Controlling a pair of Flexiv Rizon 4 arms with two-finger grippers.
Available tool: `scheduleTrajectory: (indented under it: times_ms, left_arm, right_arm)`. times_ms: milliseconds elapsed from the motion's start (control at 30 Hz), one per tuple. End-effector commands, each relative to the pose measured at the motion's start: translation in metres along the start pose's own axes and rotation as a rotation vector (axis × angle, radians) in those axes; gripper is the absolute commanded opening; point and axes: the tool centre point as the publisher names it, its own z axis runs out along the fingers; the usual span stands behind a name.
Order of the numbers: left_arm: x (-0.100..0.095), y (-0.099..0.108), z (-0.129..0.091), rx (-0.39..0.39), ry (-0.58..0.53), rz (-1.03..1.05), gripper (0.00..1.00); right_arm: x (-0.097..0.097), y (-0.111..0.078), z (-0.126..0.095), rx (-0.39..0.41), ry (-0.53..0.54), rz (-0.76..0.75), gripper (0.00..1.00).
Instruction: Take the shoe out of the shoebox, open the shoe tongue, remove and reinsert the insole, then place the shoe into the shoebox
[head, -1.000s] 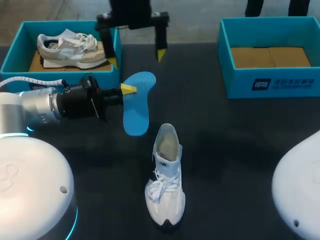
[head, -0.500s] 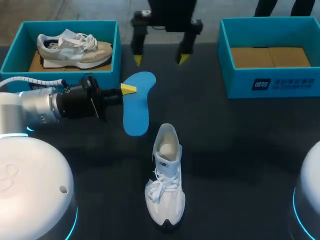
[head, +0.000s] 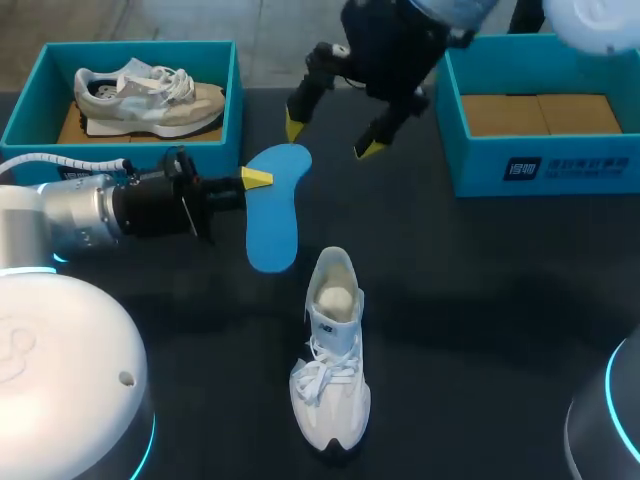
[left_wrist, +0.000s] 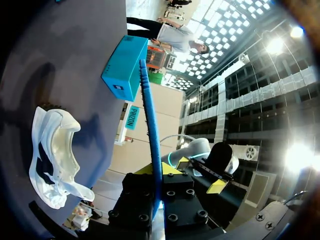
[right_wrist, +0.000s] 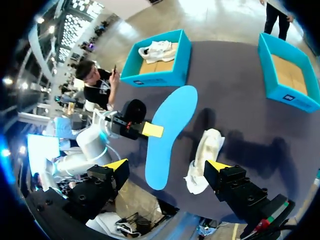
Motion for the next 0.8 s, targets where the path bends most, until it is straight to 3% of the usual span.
scheduleTrajectory:
  times_ms: [33,300,800]
  left_arm:
    - [0.001,0.001,0.0,0.002,-0.002,0.0,0.0]
    - [0.001,0.001,0.0,0.002,-0.002,0.0,0.0]
    - [0.001,0.001,0.0,0.002,-0.002,0.0,0.0]
  right_arm:
    - [-0.009,-0.007,0.009,-0.02,0.81,-0.002,1.0]
    - [-0.01,-0.008,0.025,-0.027,0.945,0.011,1.0]
    - [-0.007,-0.009,0.032,-0.047,1.011,0.023,1.0]
